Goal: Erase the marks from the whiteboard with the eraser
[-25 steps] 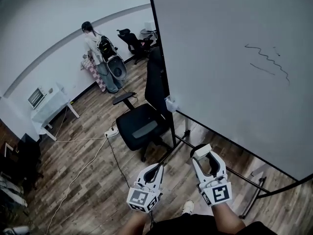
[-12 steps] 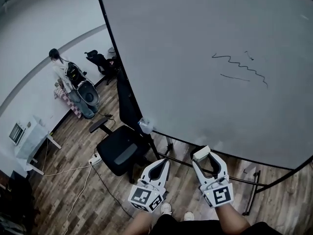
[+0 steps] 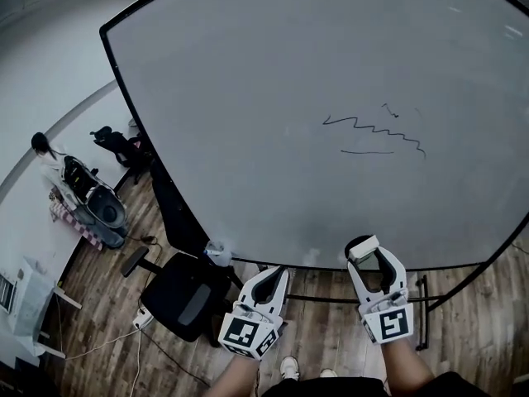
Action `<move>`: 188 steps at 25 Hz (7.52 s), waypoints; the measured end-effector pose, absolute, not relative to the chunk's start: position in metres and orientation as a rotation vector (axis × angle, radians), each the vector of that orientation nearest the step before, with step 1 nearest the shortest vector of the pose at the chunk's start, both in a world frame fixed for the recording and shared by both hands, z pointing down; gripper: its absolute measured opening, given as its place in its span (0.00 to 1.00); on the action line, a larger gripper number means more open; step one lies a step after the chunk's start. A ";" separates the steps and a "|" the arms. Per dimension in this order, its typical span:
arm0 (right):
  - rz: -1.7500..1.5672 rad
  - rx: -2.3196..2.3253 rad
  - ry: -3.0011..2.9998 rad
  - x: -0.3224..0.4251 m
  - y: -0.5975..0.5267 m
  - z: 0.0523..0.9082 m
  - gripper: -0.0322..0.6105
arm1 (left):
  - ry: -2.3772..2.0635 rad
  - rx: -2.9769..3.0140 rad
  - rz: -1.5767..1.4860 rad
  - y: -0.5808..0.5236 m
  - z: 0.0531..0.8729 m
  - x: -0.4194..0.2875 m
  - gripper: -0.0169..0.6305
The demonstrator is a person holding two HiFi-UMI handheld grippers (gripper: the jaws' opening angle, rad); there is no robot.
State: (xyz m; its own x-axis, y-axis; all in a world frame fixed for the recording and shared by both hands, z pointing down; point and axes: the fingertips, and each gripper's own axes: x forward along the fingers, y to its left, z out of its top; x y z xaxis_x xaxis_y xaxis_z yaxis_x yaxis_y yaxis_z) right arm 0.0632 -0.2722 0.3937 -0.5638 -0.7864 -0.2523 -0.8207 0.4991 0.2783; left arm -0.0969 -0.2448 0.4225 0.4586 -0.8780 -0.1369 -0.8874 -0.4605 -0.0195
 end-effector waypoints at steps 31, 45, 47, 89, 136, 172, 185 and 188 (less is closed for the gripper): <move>0.807 -2.012 2.187 0.192 -0.329 0.204 0.43 | 1.104 -2.543 0.295 -0.322 0.309 -0.045 0.06; 0.755 -2.234 2.122 0.206 -0.368 0.152 0.43 | 1.191 -2.322 0.380 -0.342 0.222 -0.067 0.06; 0.757 -2.252 2.116 0.205 -0.368 0.152 0.43 | 1.193 -2.312 0.387 -0.341 0.218 -0.069 0.06; 1.066 -1.967 2.656 -0.045 -0.380 0.195 0.43 | 1.522 -2.253 0.438 -0.341 0.224 -0.159 0.06; 0.484 -2.309 2.040 0.237 -0.368 0.231 0.43 | 1.305 -2.391 0.392 -0.372 0.239 -0.037 0.06; 0.457 -1.820 2.477 -0.027 -0.389 0.241 0.43 | 1.576 -2.304 0.421 -0.345 0.258 -0.166 0.06; 0.445 -1.630 2.597 -0.063 -0.385 0.245 0.44 | 1.636 -2.250 0.422 -0.337 0.260 -0.190 0.06; 0.441 -1.538 2.557 -0.051 -0.370 0.235 0.44 | 1.607 -2.243 0.390 -0.337 0.256 -0.184 0.06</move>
State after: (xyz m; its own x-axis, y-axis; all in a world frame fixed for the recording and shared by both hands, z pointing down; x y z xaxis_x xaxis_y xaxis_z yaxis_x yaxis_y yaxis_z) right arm -0.0514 -0.3704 0.2348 -0.4742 -0.8430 -0.2539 -0.8794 0.4395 0.1832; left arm -0.1842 -0.3367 0.2559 0.3177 -0.8506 -0.4190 -0.9480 -0.2933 -0.1234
